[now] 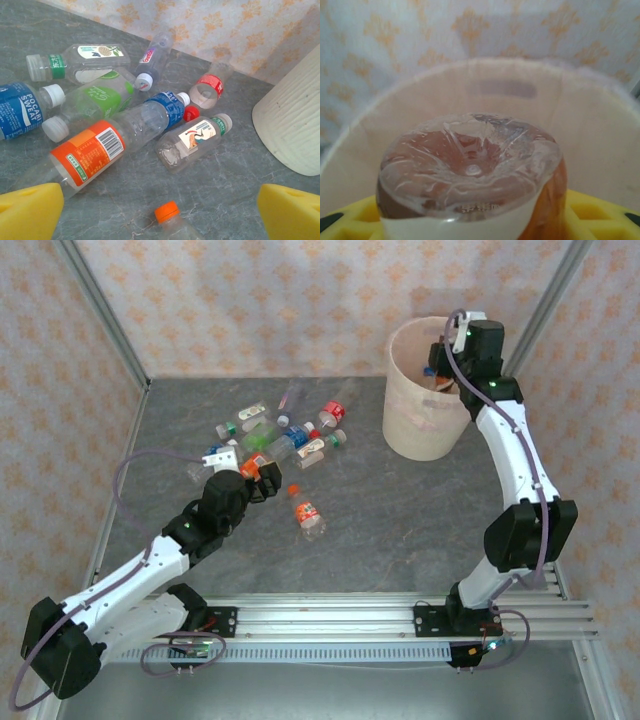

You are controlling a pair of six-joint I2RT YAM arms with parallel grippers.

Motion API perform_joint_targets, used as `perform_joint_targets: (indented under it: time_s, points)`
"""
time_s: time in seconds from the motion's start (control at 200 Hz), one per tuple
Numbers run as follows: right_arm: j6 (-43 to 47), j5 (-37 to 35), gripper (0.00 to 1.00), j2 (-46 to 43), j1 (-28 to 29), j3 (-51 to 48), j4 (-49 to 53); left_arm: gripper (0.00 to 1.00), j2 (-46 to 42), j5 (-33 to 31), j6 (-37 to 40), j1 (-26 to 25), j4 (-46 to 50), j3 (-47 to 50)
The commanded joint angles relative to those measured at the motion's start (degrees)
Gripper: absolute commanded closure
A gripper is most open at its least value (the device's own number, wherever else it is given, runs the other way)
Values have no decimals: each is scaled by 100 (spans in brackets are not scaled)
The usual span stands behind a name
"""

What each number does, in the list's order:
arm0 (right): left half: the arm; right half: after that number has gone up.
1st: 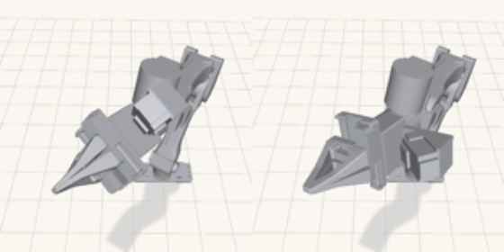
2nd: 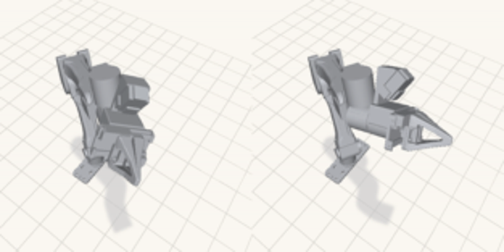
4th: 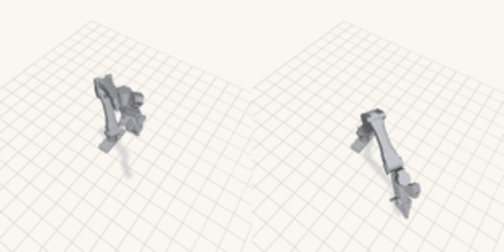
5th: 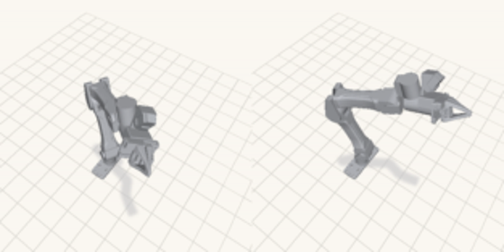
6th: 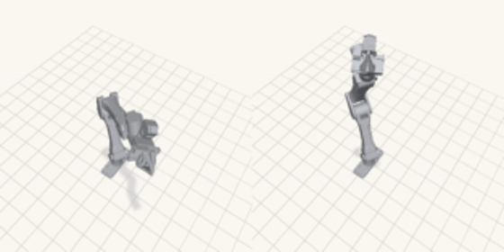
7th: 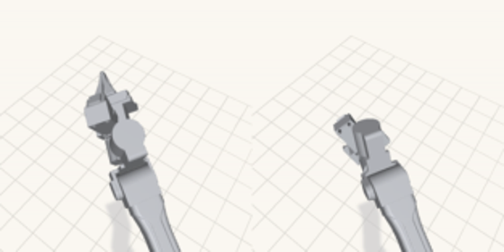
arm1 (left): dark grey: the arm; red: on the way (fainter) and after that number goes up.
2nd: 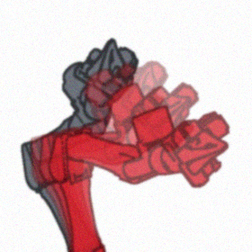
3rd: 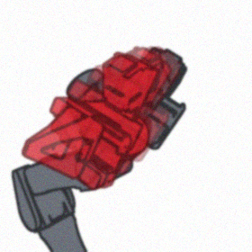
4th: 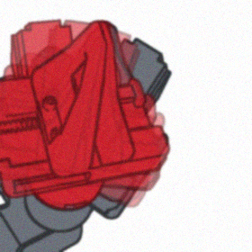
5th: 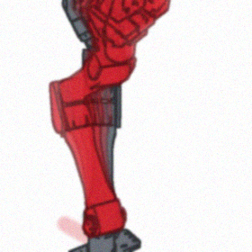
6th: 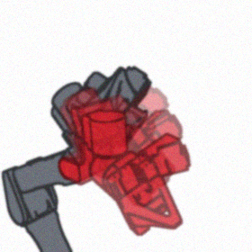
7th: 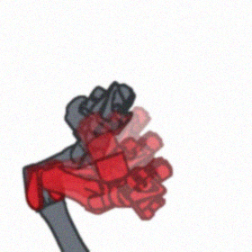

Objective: Put the plastic bottles in the bin

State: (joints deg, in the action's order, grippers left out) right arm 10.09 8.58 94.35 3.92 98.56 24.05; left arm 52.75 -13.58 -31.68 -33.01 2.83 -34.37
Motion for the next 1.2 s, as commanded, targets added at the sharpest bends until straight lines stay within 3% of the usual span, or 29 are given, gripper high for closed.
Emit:
perform_joint_targets:
  time_s: [0.0,0.19,0.545,0.816,0.881,1.196]
  points:
    - [432,253,41,-119,-14,12,629,0,-46,-196,-85,4,169,88]
    - [463,480,26,-61,-14,71,1266,0,-2,-303,-189,14,165,141]
    - [-118,765,18,-297,-14,130,1091,0,103,-546,-414,70,381,110]
    - [-952,1030,8,-943,94,-303,635,0,342,-681,-857,305,654,58]
    - [-1087,1090,0,-1153,210,-477,479,0,413,-695,-971,364,717,32]
    - [-1735,831,1,-2159,1504,-1935,-595,0,755,-853,-1422,582,1342,-290]
